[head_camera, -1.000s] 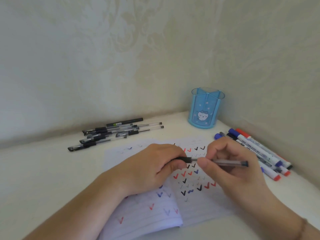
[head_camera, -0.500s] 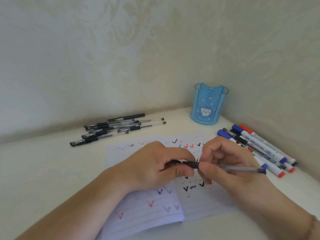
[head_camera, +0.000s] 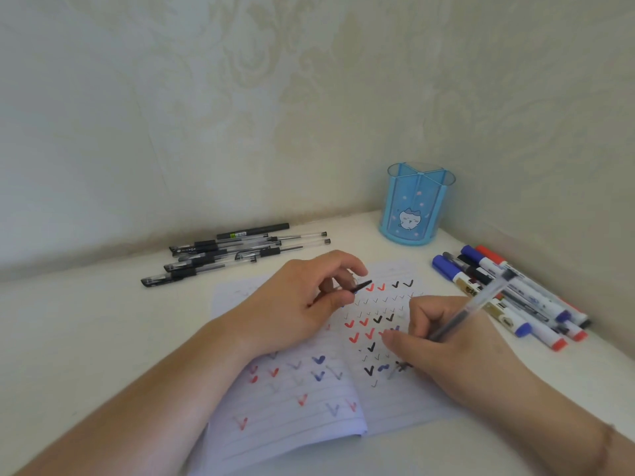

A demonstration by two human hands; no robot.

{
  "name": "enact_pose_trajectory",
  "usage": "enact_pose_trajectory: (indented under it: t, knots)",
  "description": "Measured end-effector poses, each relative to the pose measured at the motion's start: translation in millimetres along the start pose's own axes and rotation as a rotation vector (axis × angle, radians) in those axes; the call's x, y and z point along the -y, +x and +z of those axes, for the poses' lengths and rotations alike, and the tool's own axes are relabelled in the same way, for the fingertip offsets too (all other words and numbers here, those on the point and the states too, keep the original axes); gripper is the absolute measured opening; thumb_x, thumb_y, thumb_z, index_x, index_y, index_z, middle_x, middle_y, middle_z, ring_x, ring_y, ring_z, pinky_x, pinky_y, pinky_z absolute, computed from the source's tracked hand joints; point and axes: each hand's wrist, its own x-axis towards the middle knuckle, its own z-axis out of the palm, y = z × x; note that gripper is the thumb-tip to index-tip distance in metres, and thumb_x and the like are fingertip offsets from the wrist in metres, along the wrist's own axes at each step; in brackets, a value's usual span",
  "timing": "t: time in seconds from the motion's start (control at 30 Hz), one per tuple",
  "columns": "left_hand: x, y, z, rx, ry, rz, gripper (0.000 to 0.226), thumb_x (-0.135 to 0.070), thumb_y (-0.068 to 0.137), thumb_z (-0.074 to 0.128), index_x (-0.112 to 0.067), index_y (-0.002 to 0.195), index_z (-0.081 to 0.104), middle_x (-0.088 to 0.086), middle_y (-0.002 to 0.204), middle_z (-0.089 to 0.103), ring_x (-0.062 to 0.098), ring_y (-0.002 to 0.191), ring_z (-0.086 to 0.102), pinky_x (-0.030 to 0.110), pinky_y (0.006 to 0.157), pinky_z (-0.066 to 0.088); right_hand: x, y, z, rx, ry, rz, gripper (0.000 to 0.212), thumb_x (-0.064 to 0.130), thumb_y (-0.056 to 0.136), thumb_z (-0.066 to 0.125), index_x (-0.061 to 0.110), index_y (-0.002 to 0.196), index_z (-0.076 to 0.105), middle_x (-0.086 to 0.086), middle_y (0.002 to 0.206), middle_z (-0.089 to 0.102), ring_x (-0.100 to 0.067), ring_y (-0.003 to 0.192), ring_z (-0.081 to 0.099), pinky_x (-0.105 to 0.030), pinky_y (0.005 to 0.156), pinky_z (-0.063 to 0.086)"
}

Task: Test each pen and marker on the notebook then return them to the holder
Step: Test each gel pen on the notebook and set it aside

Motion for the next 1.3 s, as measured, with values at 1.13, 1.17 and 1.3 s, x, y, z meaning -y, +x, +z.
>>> enact_pose_trajectory:
  t: [1.13,1.17,1.3]
  knots:
    - [-11.8,0.0,-5.2,-0.018,-0.066,-0.072,0.02,-0.028,0.077,0.081,-0.039,0.088,0.07,-0.023,0.085,0.073,0.017,0.073,0.065,0.027,0.068,0.048,8.6,9.1,-7.1,-0.018,0.466,-0.004,0.015,0.011,0.071,0.06,0.023,0.062,0.064,-0.014,0.057,0.065,-0.02,0.037,0.046,-0.015,0.037,0.032]
    - [-12.0,-0.4,-5.0,-0.017,-0.065,-0.05,0.017,-0.027,0.077,0.081,-0.037,0.088,0.071,-0.02,0.084,0.074,0.007,0.068,0.06,0.026,0.066,0.047,8.1,9.5,-6.3,-0.006,0.455,-0.004,0.017,0.008,0.072,0.064,0.022,0.063,0.065,-0.015,0.058,0.066,-0.021,0.037,0.047,-0.015,0.037,0.032]
    - [-13.8,-1.9,-1.6,-0.033,-0.065,0.019,0.014,-0.02,0.08,0.079,-0.027,0.091,0.074,-0.02,0.077,0.07,0.002,0.064,0.058,0.02,0.062,0.047,4.5,10.7,-3.6,0.001,0.433,0.015,0.024,-0.005,0.078,0.068,0.015,0.065,0.072,-0.015,0.059,0.069,-0.021,0.037,0.046,-0.017,0.037,0.035]
